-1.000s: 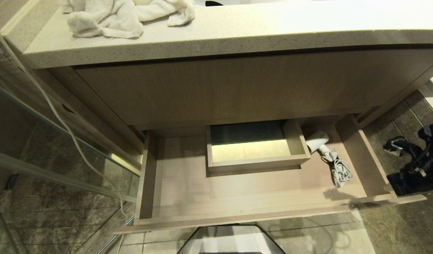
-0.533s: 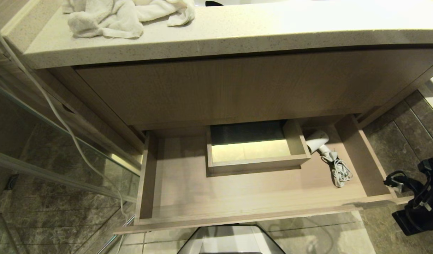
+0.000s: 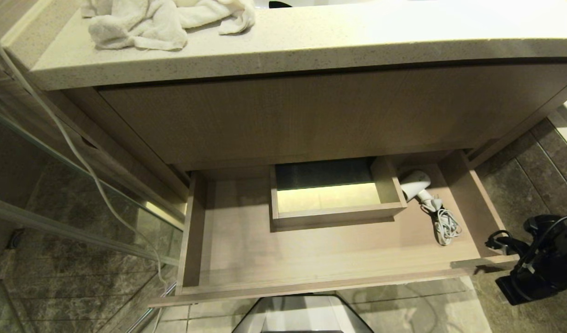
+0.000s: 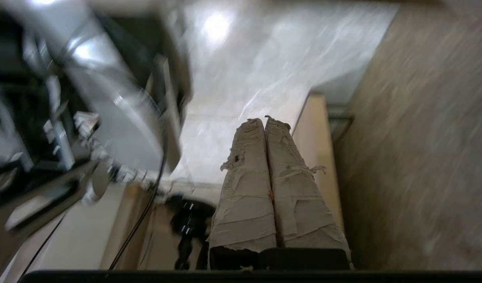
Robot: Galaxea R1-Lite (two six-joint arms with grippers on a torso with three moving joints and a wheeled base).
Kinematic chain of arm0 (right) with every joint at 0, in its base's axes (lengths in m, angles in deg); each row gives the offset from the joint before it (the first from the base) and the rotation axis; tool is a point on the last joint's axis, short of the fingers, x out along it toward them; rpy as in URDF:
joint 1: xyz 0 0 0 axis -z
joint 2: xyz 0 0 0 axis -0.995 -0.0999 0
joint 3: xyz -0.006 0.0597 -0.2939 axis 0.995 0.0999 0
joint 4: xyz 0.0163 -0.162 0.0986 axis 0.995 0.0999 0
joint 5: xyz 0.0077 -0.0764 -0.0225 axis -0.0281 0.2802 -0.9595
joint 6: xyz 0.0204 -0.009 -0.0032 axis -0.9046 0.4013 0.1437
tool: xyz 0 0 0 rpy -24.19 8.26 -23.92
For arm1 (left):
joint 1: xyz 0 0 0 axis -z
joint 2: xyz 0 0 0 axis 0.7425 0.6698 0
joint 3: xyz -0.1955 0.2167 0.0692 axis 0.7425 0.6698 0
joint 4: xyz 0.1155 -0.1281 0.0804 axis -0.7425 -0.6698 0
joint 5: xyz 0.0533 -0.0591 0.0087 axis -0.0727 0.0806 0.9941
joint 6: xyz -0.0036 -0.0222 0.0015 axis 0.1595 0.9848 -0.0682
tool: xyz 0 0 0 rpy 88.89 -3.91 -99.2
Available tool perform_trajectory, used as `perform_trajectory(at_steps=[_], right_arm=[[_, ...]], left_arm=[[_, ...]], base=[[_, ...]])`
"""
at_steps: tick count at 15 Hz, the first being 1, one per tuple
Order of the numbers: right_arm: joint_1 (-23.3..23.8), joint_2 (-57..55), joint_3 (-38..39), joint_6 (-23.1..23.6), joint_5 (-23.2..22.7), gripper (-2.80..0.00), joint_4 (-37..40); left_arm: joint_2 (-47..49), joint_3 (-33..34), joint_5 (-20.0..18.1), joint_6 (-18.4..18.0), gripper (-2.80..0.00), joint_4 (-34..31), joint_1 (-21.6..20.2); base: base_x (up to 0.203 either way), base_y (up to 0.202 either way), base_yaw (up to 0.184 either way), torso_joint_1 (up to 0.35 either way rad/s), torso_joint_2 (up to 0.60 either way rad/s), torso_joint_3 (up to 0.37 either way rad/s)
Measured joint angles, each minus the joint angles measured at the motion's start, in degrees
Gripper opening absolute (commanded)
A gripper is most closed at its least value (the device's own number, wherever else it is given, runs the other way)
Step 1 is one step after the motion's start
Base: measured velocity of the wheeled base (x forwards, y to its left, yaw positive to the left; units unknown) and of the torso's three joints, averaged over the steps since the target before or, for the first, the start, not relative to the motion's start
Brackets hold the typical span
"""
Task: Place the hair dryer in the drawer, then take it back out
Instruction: Close the drawer
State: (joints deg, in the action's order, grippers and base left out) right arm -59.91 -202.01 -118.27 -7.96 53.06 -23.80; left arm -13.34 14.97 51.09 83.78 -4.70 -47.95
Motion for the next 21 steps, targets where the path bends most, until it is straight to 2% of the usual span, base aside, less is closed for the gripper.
perform_trajectory(at_steps=[3, 7, 10, 14, 16, 17, 21], right_arm=[[0.00, -4.52, -5.42, -0.05, -0.44, -2.80, -6.34], [0.06, -7.39, -9.23, -0.11, -2.01, -2.80, -9.36], [0.02, -7.03, -10.23, -2.87, -4.37, -2.80, -12.37], [-0.41, -7.32, -16.86, -11.34, -5.51, -2.80, -26.55], [-0.90, -8.31, -21.34, -12.85, -5.57, -2.80, -38.15], [-1.17, -8.13, -21.34, -12.80, -5.78, -2.80, -39.85], [-0.94, -2.39, -14.59, -12.71, -5.92, -2.80, -27.53]], left_arm=[[0.00, 0.00, 0.00, 0.04, -2.80, 0.01, 0.00], [0.00, 0.00, 0.00, -0.01, -2.80, 0.00, 0.00], [0.00, 0.00, 0.00, -0.01, -2.80, 0.02, 0.00], [0.00, 0.00, -0.02, -0.01, -2.80, -0.01, 0.00], [0.00, 0.00, 0.00, -0.01, -2.80, 0.00, 0.00], [0.00, 0.00, 0.00, 0.04, -2.80, 0.00, 0.00], [0.00, 0.00, 0.00, 0.00, -2.80, 0.04, 0.00]], base=[[0.000, 0.000, 0.000, 0.000, 0.00, 0.000], [0.000, 0.000, 0.000, 0.000, 0.00, 0.000], [0.000, 0.000, 0.000, 0.000, 0.00, 0.000], [0.000, 0.000, 0.000, 0.000, 0.00, 0.000], [0.000, 0.000, 0.000, 0.000, 0.00, 0.000], [0.000, 0.000, 0.000, 0.000, 0.00, 0.000], [0.000, 0.000, 0.000, 0.000, 0.00, 0.000]])
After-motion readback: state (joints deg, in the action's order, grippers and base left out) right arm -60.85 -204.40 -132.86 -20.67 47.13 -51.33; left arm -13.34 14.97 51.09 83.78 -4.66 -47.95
